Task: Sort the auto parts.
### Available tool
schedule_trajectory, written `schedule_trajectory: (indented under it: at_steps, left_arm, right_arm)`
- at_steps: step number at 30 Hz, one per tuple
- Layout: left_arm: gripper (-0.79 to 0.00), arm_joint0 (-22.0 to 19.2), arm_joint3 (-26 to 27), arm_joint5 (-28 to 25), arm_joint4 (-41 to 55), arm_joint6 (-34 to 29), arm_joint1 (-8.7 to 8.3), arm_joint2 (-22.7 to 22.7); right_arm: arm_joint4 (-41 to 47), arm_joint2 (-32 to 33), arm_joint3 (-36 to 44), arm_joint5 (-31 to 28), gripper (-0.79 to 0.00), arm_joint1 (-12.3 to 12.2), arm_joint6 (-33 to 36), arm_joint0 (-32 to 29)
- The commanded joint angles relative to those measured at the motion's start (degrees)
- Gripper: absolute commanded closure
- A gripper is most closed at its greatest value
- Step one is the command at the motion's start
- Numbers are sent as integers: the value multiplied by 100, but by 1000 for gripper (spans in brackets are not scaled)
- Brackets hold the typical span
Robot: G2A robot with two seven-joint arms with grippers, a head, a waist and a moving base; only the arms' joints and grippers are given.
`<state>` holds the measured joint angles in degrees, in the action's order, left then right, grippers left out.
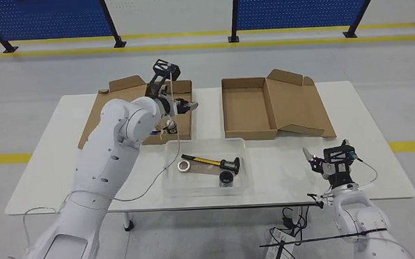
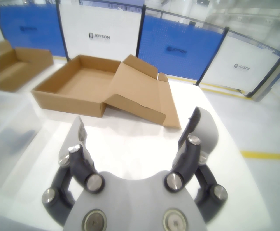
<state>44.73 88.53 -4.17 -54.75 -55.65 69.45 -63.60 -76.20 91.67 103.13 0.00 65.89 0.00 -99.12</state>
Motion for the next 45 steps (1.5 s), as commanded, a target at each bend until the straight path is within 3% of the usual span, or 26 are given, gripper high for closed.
schedule_trajectory:
  at_steps: [1,7,16,26,33,45]
  left_arm:
    - [-785,290,493,-127,66,-89,-43,-107]
    - [-785,822,1325,-592,297,-602,-136,-238]
    - [-785,1247,1808,-807,875,-1256,-237,-472]
    - [-785,1355,1917,-775,1621,-1724,-276,-391]
    - [-785,1192,1746,-981,2240,-2284,-299,-195]
    - [-785,1192,1746,-981,2240,-2284,-299,-195]
  right_arm:
    - [0,0,0,0,-785,0,0,0]
    - [0,0,0,0,-785,0,0,0]
    - [0,0,0,0,-785,0,0,0]
    - [0,0,0,0,-785,0,0,0]
    - [0,0,0,0,-785,0,0,0]
    - [0,0,0,0,-785,0,0,0]
